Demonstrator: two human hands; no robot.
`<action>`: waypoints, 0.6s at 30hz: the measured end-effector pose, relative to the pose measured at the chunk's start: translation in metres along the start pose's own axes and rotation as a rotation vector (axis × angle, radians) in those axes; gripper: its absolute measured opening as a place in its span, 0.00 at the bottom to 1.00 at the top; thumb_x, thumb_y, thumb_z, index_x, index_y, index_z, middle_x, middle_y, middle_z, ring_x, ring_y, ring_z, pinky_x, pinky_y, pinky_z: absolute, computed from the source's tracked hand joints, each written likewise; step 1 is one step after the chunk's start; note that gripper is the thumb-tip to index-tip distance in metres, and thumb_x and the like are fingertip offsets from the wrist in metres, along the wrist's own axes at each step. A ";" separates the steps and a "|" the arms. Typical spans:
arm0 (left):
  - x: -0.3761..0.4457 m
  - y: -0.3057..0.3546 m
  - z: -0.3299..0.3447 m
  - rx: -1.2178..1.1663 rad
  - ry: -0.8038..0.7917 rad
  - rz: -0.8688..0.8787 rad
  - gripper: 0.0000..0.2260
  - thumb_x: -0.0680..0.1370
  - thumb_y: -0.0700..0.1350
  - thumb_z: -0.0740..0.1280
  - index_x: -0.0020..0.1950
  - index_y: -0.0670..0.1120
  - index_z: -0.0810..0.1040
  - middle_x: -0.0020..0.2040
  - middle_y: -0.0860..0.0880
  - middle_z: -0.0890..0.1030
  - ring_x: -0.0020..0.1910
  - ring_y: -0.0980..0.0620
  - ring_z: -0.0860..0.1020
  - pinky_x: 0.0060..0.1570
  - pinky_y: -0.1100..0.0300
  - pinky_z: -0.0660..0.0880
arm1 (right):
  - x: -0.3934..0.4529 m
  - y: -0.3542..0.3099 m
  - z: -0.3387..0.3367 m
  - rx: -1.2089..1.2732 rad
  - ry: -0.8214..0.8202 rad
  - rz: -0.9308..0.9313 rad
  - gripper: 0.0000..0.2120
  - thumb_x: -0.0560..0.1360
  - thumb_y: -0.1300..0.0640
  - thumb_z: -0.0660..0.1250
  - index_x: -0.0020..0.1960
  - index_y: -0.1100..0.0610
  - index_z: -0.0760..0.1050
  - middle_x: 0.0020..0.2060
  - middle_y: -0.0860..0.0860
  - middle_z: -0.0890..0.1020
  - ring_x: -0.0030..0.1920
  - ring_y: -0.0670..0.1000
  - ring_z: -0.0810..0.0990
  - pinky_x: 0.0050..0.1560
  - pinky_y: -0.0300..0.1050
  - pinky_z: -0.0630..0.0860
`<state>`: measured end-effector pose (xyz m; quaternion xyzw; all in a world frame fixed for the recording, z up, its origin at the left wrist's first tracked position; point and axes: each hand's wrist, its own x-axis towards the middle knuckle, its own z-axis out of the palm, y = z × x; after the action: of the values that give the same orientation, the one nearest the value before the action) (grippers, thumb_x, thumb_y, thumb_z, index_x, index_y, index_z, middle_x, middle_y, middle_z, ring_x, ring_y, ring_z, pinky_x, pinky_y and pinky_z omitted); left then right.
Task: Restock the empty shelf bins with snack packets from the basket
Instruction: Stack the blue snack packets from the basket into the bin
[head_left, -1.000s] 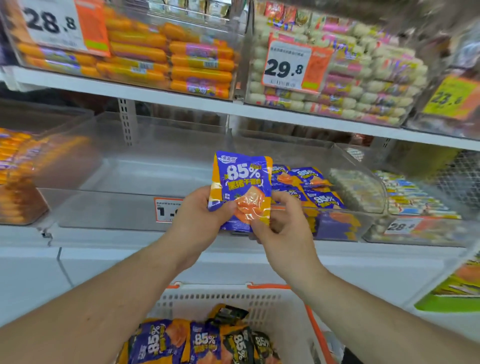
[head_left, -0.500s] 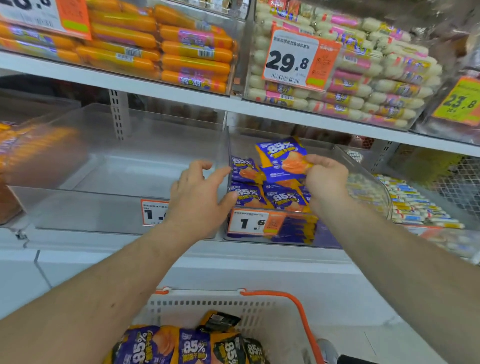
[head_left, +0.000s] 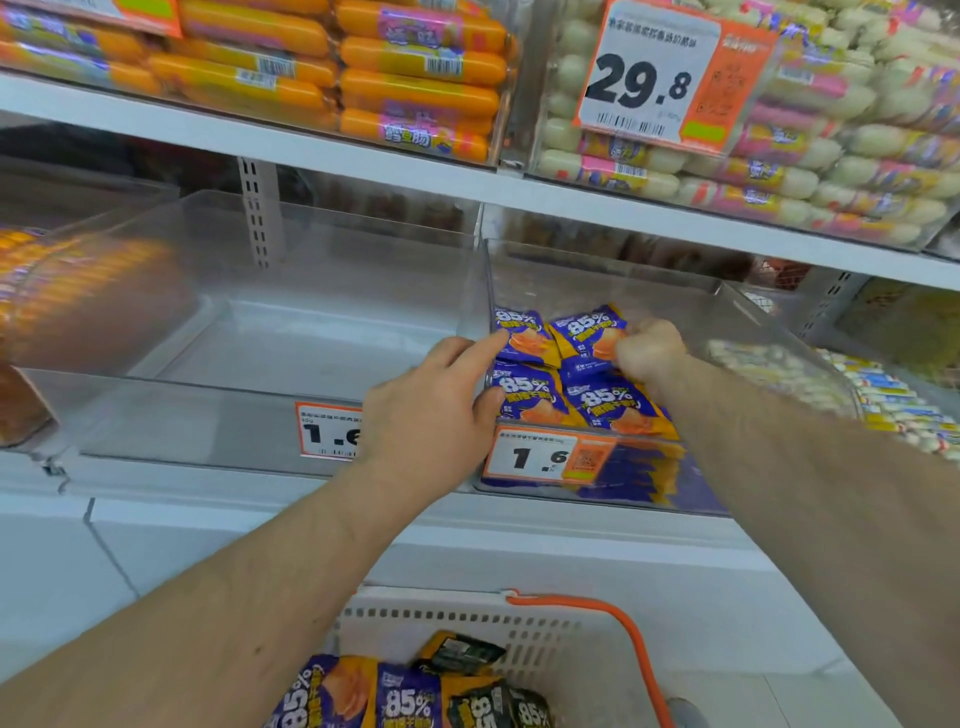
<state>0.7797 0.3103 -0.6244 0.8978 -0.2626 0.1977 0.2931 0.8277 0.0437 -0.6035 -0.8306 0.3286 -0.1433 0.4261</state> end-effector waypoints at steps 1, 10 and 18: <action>0.000 0.000 0.001 -0.001 0.002 -0.001 0.23 0.81 0.54 0.60 0.76 0.62 0.59 0.68 0.59 0.69 0.53 0.52 0.79 0.47 0.54 0.74 | 0.004 0.003 0.003 -0.085 0.014 -0.013 0.13 0.74 0.58 0.70 0.56 0.63 0.78 0.49 0.56 0.82 0.46 0.54 0.80 0.52 0.52 0.80; 0.001 -0.001 0.003 0.000 -0.009 0.022 0.24 0.81 0.54 0.60 0.76 0.61 0.59 0.68 0.59 0.70 0.55 0.55 0.78 0.47 0.56 0.74 | 0.011 0.007 0.006 -0.468 -0.002 -0.020 0.12 0.74 0.55 0.67 0.53 0.60 0.73 0.48 0.57 0.79 0.49 0.58 0.79 0.53 0.55 0.79; -0.015 -0.004 -0.002 0.008 0.234 0.298 0.17 0.73 0.49 0.66 0.59 0.45 0.75 0.52 0.43 0.75 0.50 0.41 0.75 0.48 0.48 0.73 | -0.049 -0.015 -0.005 -0.594 0.284 -0.265 0.16 0.72 0.56 0.67 0.59 0.54 0.78 0.56 0.56 0.80 0.58 0.60 0.75 0.55 0.49 0.72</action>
<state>0.7703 0.3195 -0.6324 0.8211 -0.3559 0.3430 0.2854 0.7945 0.0793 -0.5866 -0.9254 0.3015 -0.2095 0.0937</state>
